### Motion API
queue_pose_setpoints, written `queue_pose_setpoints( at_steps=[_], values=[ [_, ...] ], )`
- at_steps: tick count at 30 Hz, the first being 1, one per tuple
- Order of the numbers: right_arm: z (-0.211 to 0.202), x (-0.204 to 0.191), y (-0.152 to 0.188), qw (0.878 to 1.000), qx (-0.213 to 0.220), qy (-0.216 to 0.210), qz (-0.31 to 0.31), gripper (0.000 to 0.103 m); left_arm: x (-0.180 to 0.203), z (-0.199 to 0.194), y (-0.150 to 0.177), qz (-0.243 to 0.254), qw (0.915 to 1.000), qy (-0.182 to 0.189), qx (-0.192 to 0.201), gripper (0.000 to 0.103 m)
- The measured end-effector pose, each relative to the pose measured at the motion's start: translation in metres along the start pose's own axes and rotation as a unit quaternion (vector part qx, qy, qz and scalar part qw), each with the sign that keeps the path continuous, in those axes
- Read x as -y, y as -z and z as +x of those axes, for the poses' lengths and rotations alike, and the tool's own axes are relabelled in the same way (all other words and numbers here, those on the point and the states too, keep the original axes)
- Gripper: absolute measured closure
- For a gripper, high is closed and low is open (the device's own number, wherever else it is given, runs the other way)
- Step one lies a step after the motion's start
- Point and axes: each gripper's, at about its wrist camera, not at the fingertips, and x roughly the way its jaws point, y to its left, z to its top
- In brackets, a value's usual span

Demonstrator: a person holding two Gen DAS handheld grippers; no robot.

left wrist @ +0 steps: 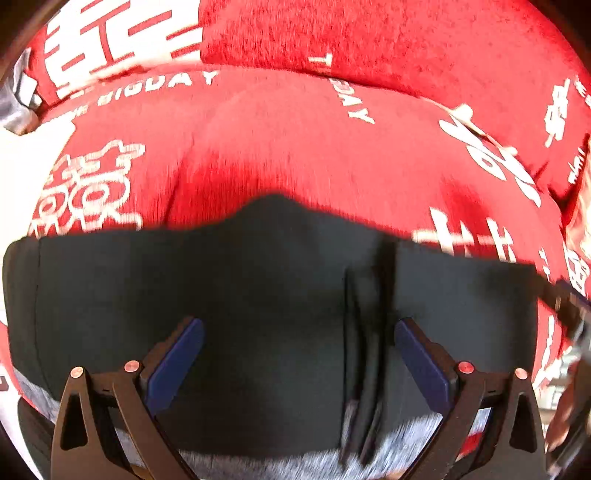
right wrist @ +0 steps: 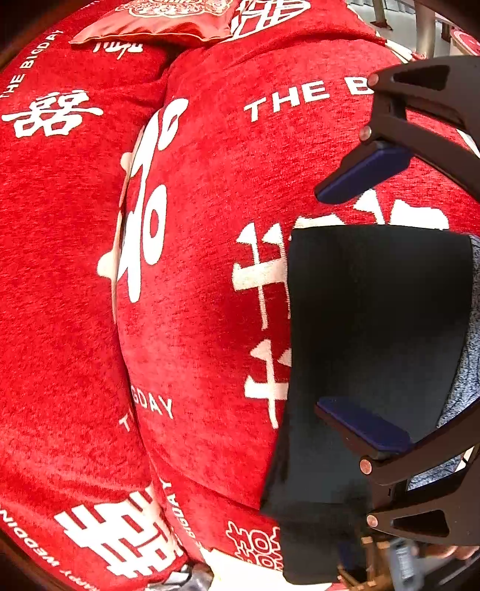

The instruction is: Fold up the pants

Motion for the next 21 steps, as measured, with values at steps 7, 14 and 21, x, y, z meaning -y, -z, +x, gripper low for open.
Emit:
queue_pose_setpoints(
  at_steps=[7,14,21],
  values=[
    [0.034,-0.024,0.013,0.999,-0.024,0.016,-0.033,0.0,0.003,0.014,0.006,0.012,0.9998,-0.016,-0.005,0.0],
    [0.013,-0.035,0.059,0.997,-0.012,0.039,-0.059,0.0,-0.004,0.007,0.029,0.002,0.9999,0.01,-0.01,0.0],
    [-0.006,-0.031,0.113,0.999,0.006,0.033,-0.038,0.0,-0.007,0.003,0.054,0.02,0.9995,0.022,-0.01,0.0]
  ],
)
